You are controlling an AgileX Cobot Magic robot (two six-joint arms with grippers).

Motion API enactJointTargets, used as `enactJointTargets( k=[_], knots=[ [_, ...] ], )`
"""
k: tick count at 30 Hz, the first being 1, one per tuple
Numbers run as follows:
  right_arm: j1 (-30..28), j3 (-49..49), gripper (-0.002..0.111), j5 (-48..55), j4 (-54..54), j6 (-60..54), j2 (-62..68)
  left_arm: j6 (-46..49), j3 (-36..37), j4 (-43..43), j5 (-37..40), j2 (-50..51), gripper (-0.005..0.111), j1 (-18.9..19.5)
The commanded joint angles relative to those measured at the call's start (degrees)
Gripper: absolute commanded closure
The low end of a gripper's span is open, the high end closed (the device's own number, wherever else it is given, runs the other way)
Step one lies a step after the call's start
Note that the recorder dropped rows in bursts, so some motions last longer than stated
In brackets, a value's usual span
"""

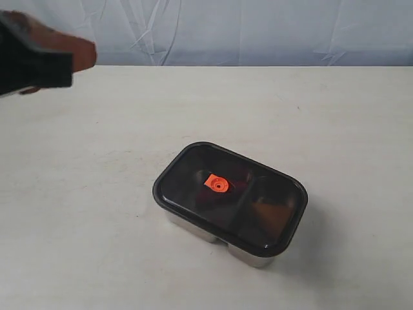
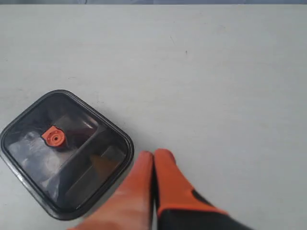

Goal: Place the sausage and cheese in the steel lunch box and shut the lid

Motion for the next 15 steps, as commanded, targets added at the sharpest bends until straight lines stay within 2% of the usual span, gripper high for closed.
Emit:
enactJointTargets(
  k=[1, 5, 9, 15],
  knots=[
    [0.17, 1.19, 0.108, 3.59, 0.53, 0.67, -6.98, -3.27, 8.48, -0.77, -0.61, -8.26, 0.107, -0.31],
    [0.17, 2.41, 0.108, 7.77, 3.86, 0.83, -10.67, -4.12, 13.36, -4.05, -0.39, -11.88, 0.107, -0.31],
    [0.17, 2.41, 0.108, 10.47, 8.69, 0.83, -11.82, -3.73, 13.83, -6.03, 3.57, -12.72, 0.107, -0.31],
    [0.17, 2.41, 0.108, 10.46, 11.45, 0.83, -11.93, -3.73, 13.83, -5.43, 3.78, -12.72, 0.107, -0.31]
  ],
)
